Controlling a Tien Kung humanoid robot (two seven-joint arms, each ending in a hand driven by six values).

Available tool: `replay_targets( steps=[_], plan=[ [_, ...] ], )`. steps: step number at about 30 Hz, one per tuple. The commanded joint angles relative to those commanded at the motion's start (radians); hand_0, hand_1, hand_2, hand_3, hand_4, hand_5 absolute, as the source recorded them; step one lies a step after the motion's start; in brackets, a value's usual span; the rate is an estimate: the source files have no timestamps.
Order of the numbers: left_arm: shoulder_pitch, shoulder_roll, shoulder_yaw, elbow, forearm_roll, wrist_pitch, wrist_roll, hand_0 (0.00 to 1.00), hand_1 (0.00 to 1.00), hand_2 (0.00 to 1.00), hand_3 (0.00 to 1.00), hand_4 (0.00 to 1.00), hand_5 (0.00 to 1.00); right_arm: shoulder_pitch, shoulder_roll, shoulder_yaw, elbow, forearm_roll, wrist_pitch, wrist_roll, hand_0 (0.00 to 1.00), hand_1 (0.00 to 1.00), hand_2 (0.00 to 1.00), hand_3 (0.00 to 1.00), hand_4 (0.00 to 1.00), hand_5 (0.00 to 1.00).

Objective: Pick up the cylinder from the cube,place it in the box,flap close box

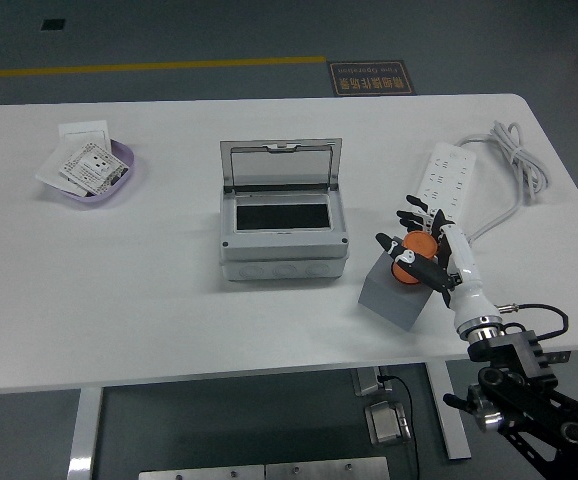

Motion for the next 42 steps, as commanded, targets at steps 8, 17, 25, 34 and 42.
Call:
replay_targets(
  steps=[8,17,25,34,42],
  plan=[
    [0.002,0.001,0.007,0.0,-0.006,0.0,-0.003,0.675,0.706,0.614,0.659,0.633,0.162,0.008,0.009,-0.022,-0.015,0.011,-0.008,0.005,0.79,0.738,0.711,0.787,0.831,0.205],
    [0.001,0.001,0.017,0.0,-0.015,0.002,-0.011,0.672,0.706,0.611,0.654,0.628,0.158,0.008,0.013,-0.025,-0.023,0.043,-0.028,0.016,0.782,0.726,0.7,0.778,0.526,0.053],
    [0.001,0.001,0.03,0.0,-0.029,0.003,-0.02,0.672,0.705,0.611,0.654,0.628,0.156,0.005,0.014,-0.018,-0.018,0.07,-0.045,0.021,0.806,0.696,0.649,0.702,0.048,0.04],
    [0.0,0.001,0.041,0.0,-0.043,0.006,-0.029,0.668,0.703,0.607,0.651,0.625,0.146,0.005,0.014,-0.021,-0.008,0.062,-0.047,0.01,0.757,0.624,0.577,0.548,0.002,0.002],
    [0.001,0.001,0.052,0.0,-0.054,0.011,-0.04,0.668,0.704,0.606,0.648,0.627,0.142,0.008,0.012,-0.022,0.005,0.035,-0.052,-0.002,0.689,0.568,0.513,0.445,0.021,0.002]
  ],
)
